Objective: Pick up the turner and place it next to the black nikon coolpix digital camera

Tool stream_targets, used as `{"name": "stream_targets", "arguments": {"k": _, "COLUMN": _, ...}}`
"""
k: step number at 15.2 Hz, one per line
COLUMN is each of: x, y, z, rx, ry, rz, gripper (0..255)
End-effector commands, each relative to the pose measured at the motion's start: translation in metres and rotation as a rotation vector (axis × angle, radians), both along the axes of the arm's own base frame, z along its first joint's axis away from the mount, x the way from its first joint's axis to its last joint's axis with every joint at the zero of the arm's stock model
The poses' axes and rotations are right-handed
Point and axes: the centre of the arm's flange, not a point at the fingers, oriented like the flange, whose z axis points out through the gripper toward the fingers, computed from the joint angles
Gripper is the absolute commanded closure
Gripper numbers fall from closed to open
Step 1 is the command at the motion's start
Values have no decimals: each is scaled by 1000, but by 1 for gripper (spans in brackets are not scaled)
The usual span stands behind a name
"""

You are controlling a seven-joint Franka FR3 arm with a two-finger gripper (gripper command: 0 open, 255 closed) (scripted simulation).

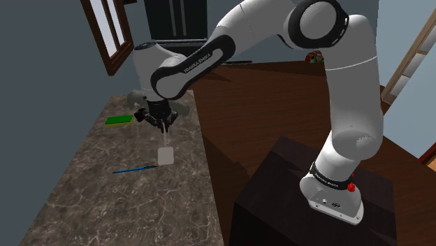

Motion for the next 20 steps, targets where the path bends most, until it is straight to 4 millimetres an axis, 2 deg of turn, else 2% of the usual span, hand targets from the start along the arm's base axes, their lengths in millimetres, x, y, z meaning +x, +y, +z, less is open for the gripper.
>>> {"name": "stream_targets", "arguments": {"k": 1, "x": 23, "y": -13, "z": 1, "rx": -1, "ry": 0, "rz": 1, "gripper": 255}}
{"name": "stream_targets", "arguments": {"k": 13, "x": 155, "y": -100, "z": 1, "rx": -1, "ry": 0, "rz": 1, "gripper": 255}}
{"name": "stream_targets", "arguments": {"k": 14, "x": 160, "y": -103, "z": 1, "rx": -1, "ry": 0, "rz": 1, "gripper": 255}}
{"name": "stream_targets", "arguments": {"k": 20, "x": 160, "y": -103, "z": -31, "rx": -1, "ry": 0, "rz": 1, "gripper": 255}}
